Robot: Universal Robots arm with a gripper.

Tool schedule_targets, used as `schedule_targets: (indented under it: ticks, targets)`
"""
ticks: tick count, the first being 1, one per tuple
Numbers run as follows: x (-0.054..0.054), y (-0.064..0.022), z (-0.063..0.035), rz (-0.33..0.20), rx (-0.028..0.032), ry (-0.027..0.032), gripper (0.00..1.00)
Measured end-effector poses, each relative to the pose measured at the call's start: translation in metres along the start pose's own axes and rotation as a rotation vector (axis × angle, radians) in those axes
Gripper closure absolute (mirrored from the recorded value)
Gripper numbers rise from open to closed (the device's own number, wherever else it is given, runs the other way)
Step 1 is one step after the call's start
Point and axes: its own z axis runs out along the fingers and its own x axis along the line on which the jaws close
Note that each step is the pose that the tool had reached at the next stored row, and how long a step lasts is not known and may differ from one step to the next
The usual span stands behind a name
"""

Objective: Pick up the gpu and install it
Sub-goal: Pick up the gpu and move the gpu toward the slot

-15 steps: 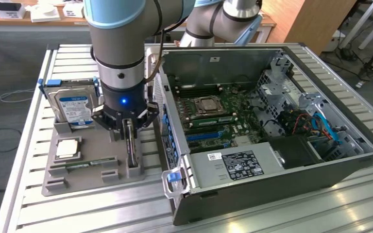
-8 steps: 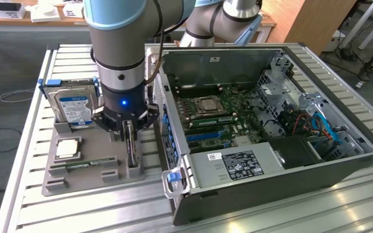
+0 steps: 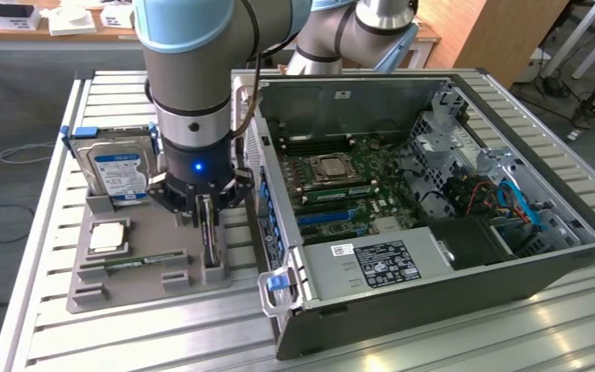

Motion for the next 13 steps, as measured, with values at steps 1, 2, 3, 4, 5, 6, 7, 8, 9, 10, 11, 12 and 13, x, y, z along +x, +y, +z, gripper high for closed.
schedule_targets:
  ticks: [1,2,3,4,5,6,7,8,9,10,11,12,13]
  targets:
    - [0.0,0.0,0.0007,0.0,0.0001,0.0001,0.64]
    - [0.0,0.0,0.0006,0.0,0.0002,0.0002,0.64]
    - [0.0,-0.0001,0.0007,0.0,0.0002,0.0002,0.64]
    - [0.0,-0.0001,0.0007,0.0,0.0003,0.0002,0.64]
    - [0.0,0.0,0.0007,0.0,0.0002,0.0002,0.64]
    - [0.0,0.0,0.0008,0.0,0.0,0.0001,0.64]
    - [0.0,0.0,0.0008,0.0,0.0001,0.0001,0.64]
    - [0.0,0.0,0.0008,0.0,0.0001,0.0001,0.64]
    - [0.0,0.0,0.0008,0.0,0.0001,0.0001,0.64]
    - [0.0,0.0,0.0008,0.0,0.0001,0.0001,0.64]
    - [0.0,0.0,0.0008,0.0,0.0001,0.0,0.64]
    - [0.0,0.0,0.0008,0.0,0.0001,0.0001,0.64]
    - [0.0,0.0,0.0008,0.0,0.0001,0.0001,0.64]
